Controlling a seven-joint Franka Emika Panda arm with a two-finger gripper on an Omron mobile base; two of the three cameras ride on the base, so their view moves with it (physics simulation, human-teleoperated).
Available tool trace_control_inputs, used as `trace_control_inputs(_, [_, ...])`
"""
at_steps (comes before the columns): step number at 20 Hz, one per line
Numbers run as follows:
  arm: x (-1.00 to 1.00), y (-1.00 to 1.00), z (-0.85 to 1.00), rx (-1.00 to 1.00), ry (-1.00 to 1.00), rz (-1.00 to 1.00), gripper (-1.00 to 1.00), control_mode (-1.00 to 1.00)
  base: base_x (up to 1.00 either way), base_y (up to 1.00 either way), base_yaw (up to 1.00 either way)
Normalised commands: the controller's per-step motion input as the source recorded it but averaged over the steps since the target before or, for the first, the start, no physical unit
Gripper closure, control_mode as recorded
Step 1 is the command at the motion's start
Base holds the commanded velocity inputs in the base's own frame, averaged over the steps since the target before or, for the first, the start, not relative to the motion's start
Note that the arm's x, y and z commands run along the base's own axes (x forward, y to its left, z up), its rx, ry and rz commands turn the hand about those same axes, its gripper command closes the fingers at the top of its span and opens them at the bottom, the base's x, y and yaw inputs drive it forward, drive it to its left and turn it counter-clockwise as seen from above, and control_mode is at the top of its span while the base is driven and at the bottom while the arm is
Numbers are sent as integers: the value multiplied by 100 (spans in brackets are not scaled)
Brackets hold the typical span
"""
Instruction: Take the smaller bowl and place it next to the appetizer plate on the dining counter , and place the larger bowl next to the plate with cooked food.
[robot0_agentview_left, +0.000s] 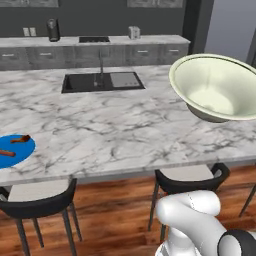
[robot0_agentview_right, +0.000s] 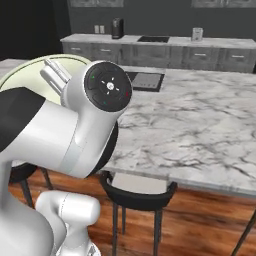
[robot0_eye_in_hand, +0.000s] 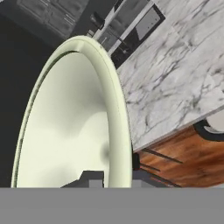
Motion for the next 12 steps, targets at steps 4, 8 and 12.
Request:
trace_control_inputs(4, [0,0,0,0,0,0,100,100,9,100,-19])
trace_control_inputs(8, [0,0,0,0,0,0,100,100,26,100,-17])
trace_control_inputs(12, [0,0,0,0,0,0,100,100,35,100,-13])
